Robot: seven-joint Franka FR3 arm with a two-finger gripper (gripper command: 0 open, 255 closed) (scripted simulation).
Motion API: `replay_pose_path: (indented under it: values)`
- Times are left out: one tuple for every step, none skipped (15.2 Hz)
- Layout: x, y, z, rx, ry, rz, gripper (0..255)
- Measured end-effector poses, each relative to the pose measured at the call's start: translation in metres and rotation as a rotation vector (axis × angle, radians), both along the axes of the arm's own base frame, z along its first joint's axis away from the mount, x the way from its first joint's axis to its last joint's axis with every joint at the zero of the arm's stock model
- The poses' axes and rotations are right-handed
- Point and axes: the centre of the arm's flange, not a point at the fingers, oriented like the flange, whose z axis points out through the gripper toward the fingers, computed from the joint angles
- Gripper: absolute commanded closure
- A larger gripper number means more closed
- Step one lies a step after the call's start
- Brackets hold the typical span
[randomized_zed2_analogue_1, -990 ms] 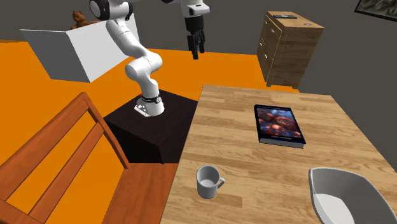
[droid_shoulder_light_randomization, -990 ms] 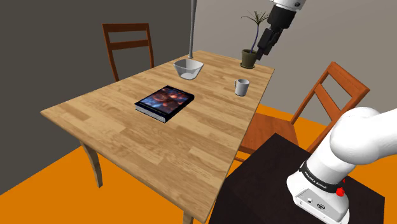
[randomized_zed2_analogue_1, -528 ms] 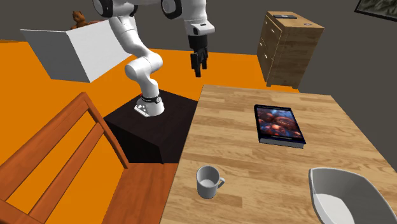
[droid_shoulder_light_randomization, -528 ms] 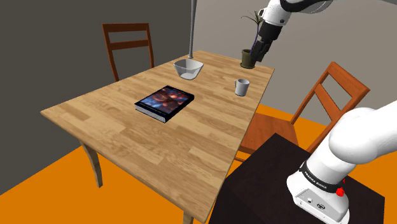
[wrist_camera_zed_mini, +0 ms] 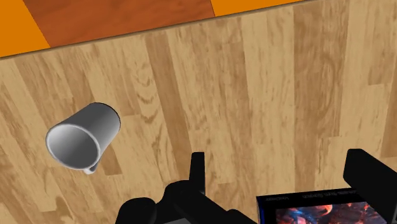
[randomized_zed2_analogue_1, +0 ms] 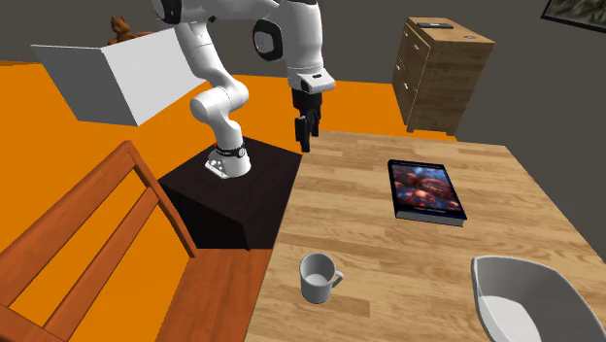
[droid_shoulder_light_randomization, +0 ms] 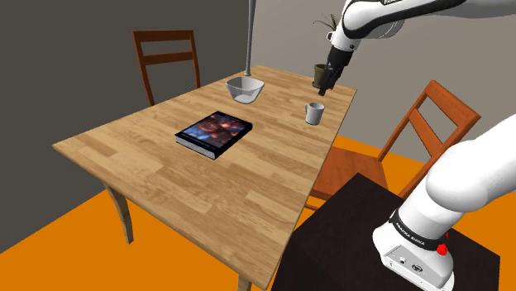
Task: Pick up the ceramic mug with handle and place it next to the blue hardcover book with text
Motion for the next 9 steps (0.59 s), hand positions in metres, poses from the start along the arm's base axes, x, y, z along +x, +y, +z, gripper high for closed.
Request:
replay_pose_path:
  values:
    - [0.009, -0.008, -0.009, -0.002, 0.003, 0.001, 0]
    - [0.013, -0.018, -0.017, -0.005, 0.008, 0.001, 0]
    - [0.022, -0.028, -0.025, -0.007, 0.011, 0.002, 0]
    - [0.027, -0.035, -0.032, -0.009, 0.015, 0.002, 0]
    - [0.034, -0.044, -0.037, -0.012, 0.019, 0.003, 0]
    - [0.041, -0.052, -0.046, -0.014, 0.023, 0.004, 0]
    - [0.051, -0.059, -0.052, -0.016, 0.026, 0.004, 0]
    - [0.058, -0.069, -0.060, -0.019, 0.030, 0.005, 0]
    - [0.064, -0.078, -0.066, -0.021, 0.034, 0.006, 0]
